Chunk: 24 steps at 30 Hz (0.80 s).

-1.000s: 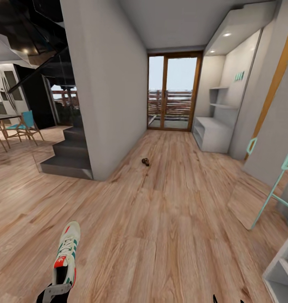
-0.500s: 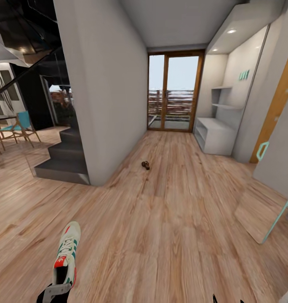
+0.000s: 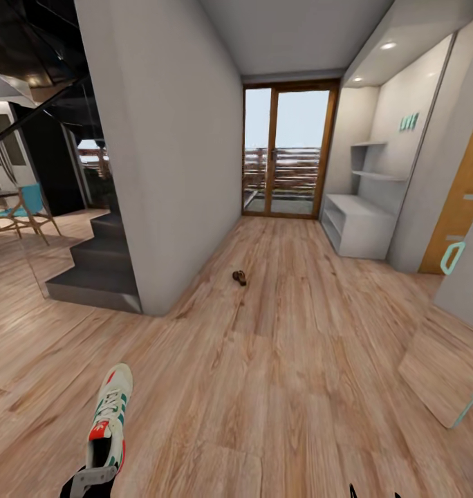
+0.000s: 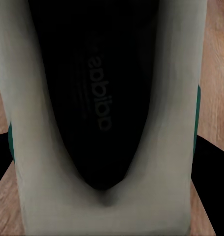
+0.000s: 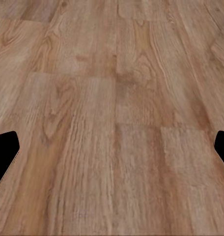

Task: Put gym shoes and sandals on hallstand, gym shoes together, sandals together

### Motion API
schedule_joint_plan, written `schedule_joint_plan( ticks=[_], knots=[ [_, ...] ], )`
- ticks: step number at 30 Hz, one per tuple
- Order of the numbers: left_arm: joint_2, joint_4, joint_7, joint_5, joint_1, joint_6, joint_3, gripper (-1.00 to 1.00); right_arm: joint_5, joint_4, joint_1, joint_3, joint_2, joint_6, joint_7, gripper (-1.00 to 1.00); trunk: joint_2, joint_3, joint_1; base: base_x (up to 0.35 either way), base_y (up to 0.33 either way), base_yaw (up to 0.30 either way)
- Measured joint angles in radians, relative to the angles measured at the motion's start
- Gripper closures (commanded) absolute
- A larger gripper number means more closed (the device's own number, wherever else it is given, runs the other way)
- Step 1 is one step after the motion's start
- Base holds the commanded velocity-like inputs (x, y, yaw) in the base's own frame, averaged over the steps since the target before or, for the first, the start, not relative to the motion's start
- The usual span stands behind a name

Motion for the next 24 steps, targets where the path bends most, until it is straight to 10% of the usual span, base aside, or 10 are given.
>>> schedule_joint_plan(
  ticks=[24],
  knots=[
    [0.000,0.000,0.000,0.000,0.001,0.000,0.000,1.00,0.000,0.000,0.000,0.000,0.000,0.000,0.000,-1.00,0.000,0.000,0.000,0.338,0.000,0.000]
  ],
)
